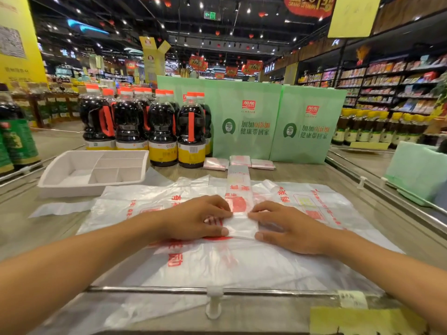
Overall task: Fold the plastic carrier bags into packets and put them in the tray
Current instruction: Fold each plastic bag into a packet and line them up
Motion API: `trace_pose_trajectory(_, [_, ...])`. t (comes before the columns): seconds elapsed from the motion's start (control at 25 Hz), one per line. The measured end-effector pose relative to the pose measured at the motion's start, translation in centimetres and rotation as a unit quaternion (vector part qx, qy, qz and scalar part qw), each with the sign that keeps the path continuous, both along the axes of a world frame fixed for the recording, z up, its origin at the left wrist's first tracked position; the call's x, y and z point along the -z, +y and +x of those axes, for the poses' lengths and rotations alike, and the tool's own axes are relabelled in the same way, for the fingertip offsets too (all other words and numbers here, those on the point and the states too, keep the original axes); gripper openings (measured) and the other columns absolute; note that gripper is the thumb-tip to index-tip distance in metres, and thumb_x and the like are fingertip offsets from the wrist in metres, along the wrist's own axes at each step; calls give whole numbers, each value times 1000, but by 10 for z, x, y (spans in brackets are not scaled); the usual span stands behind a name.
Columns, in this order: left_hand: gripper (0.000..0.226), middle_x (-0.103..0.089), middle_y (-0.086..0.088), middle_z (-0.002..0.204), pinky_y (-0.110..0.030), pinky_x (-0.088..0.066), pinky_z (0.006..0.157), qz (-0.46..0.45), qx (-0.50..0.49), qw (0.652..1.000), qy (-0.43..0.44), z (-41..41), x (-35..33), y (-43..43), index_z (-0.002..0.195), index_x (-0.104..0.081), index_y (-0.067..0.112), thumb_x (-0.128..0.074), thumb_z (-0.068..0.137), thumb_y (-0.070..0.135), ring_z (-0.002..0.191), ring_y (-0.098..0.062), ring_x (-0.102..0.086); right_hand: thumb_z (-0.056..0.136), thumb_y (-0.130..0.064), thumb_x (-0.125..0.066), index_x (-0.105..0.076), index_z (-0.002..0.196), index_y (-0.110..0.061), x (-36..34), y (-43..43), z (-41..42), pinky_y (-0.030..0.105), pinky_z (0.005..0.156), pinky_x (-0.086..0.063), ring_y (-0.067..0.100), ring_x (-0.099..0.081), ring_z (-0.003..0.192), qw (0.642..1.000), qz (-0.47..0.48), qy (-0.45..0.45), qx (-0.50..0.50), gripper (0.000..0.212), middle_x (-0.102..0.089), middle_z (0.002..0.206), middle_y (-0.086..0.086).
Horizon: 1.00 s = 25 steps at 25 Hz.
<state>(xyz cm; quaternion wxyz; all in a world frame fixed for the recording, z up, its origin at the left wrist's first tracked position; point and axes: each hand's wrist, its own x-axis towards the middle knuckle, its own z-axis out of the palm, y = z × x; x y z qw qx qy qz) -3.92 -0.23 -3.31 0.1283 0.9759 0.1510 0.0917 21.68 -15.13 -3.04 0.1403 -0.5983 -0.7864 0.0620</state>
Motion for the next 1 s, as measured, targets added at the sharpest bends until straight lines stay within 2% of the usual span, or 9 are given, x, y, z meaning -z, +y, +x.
trace_pose_trajectory(0.16, [63,-50,15,143,-26,-37,114,-13,-15,1000,-7,-3,0,-4,141,-61,24,-67,89,61,129,0,-47,94,-56,-62,-59,142,-29,-1,-3,-2,31,111,-41,1,-50,129,999,35,0,0,55,-54,142,-17])
trace_pose_trajectory(0.28, [61,-56,14,141,-23,-39,111,4,-18,999,-29,-4,-2,-6,138,-64,25,-71,87,58,127,0,-51,89,-63,-63,-67,132,-31,-2,-7,-3,28,106,-44,-1,-51,125,998,61,10,-6,53,-54,134,-20])
trace_pose_trajectory(0.4, [59,-62,13,138,-25,-44,106,30,-29,998,-38,-3,-3,-8,136,-65,27,-68,88,61,124,-3,-55,87,-67,-64,-68,131,-31,-2,-8,-5,27,104,-45,-4,-54,121,998,56,9,-5,57,-60,130,-21])
trace_pose_trajectory(0.6, [51,-67,15,129,-32,-49,102,-9,-54,995,-82,-2,-4,-9,135,-61,33,-62,92,60,117,-3,-60,84,-64,-63,-65,128,-34,-8,-8,-8,27,97,-49,-7,-59,109,997,72,22,21,53,-66,118,-25])
trace_pose_trajectory(0.76, [58,-65,21,123,-21,-47,93,2,-53,997,-63,-1,-6,-12,130,-62,34,-72,82,66,109,1,-58,85,-58,-57,-65,128,-35,-8,-6,-15,33,88,-52,0,-63,96,994,105,-2,27,49,-70,105,-21])
trace_pose_trajectory(0.88, [42,-72,17,104,-24,-49,84,-23,-64,992,-108,1,-4,-12,121,-61,32,-75,87,52,95,-3,-64,94,-50,-47,-62,132,-34,-9,0,-17,38,84,-53,8,-66,90,993,104,6,46,44,-71,92,-25])
trace_pose_trajectory(1.0, [25,-77,14,90,-20,-51,78,-112,-76,977,-167,5,-5,-13,115,-59,30,-72,94,28,87,-1,-70,98,-40,-61,-58,135,-36,-5,3,-10,33,82,-52,4,-65,85,993,97,50,42,38,-67,84,-28])
